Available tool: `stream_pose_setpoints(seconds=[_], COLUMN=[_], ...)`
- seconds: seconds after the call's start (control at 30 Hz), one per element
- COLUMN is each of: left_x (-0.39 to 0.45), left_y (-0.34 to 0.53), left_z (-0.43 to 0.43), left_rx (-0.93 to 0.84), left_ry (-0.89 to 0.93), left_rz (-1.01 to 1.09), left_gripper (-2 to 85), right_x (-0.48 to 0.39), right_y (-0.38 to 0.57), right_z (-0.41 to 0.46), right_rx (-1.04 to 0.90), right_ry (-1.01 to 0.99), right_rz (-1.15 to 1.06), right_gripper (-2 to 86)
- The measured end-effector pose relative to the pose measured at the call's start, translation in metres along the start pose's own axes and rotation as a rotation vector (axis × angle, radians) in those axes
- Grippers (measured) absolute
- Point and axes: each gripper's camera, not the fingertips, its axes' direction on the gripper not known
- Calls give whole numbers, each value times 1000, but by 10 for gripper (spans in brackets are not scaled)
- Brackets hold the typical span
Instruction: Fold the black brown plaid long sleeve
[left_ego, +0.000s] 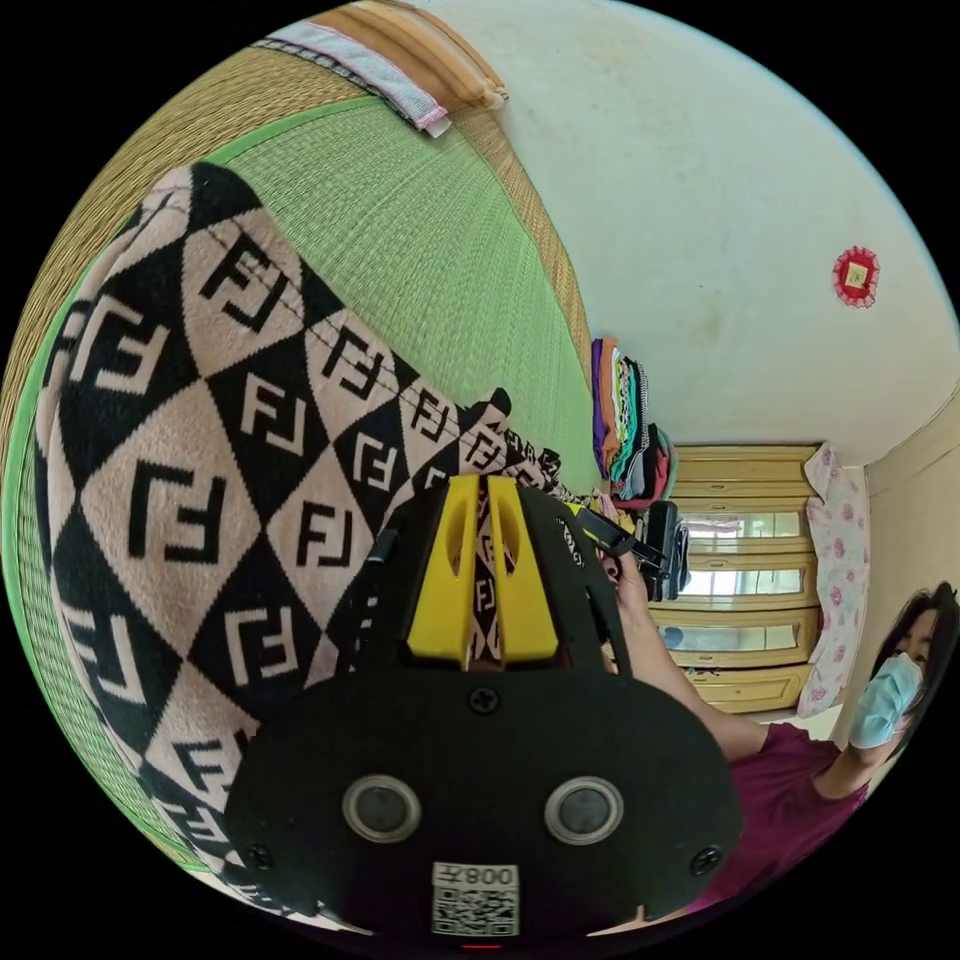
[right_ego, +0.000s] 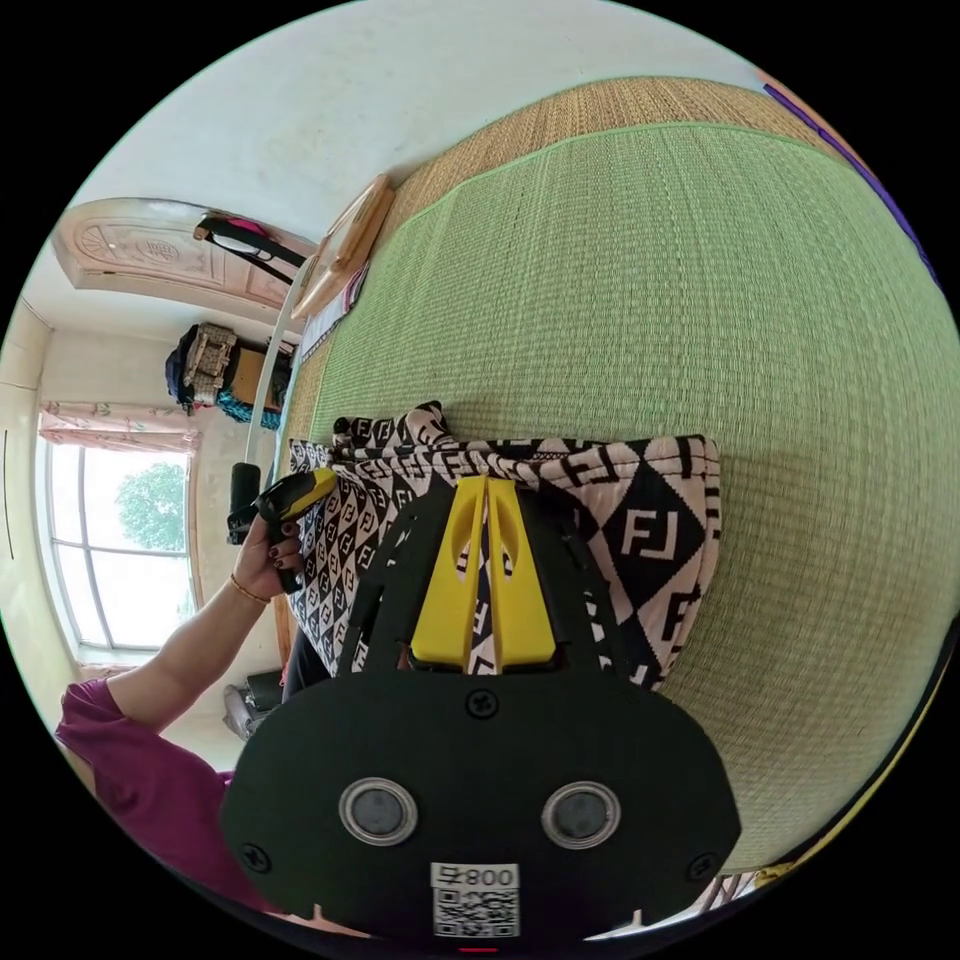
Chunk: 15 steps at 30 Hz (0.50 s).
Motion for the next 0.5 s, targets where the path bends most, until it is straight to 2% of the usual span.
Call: stream_pose_setpoints(seconds=[0.3,0.5], left_x=[7,12], left_y=[0,8], left_z=[-1,-6], left_rx=[-21,-9], left_ry=[-56,-23], left_rz=[8,3], left_gripper=[2,1], right_x=[3,14], right_y=[2,2], right_z=[-51,-78], right_rx=[64,81], right_ry=[15,-11], right_rz=[-8,31], right_gripper=[0,0])
